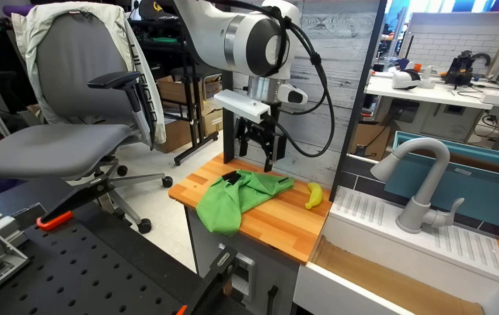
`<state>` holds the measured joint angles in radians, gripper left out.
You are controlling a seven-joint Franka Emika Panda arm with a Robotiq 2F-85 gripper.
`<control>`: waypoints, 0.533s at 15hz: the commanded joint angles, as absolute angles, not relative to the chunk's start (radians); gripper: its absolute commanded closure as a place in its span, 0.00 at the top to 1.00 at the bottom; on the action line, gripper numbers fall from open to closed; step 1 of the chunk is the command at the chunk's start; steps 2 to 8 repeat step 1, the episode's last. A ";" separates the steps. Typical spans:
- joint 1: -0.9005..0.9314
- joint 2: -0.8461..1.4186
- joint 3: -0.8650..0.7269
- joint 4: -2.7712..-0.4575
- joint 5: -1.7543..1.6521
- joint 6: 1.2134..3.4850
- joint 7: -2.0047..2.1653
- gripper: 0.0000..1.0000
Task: Fold the green towel in half
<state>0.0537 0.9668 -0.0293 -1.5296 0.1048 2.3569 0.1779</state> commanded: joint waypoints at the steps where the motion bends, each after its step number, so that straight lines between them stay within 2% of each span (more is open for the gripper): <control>1: 0.047 0.959 -0.024 -1.537 0.099 2.354 0.179 1.00; 8: 0.047 0.959 -0.024 -1.537 0.099 2.354 0.179 1.00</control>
